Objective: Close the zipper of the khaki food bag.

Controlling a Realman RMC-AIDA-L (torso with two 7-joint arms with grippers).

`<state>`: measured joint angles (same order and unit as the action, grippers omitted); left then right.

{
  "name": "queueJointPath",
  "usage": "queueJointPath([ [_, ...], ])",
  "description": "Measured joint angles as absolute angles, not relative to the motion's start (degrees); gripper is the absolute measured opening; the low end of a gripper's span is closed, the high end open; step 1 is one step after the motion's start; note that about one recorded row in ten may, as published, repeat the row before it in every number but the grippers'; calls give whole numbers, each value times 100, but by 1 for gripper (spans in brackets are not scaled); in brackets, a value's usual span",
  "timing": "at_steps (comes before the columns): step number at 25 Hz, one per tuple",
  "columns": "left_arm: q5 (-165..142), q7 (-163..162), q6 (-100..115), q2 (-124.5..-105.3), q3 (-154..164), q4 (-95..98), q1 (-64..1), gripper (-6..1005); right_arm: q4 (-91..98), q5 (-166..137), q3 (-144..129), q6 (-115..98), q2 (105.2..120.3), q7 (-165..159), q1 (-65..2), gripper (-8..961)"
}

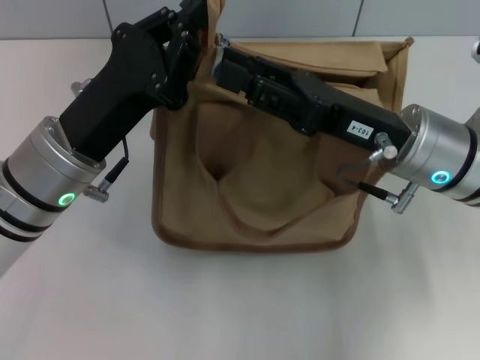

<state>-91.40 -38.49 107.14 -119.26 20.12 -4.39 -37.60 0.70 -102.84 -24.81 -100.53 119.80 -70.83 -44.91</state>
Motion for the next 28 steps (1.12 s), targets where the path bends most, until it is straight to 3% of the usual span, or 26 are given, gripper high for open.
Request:
queueJointPath([
  [28,-9148,-3840,10900,-11927,2029,-448,-3794,98,74,-10319,-2558,-10179,11979,-7345,-4511,481],
])
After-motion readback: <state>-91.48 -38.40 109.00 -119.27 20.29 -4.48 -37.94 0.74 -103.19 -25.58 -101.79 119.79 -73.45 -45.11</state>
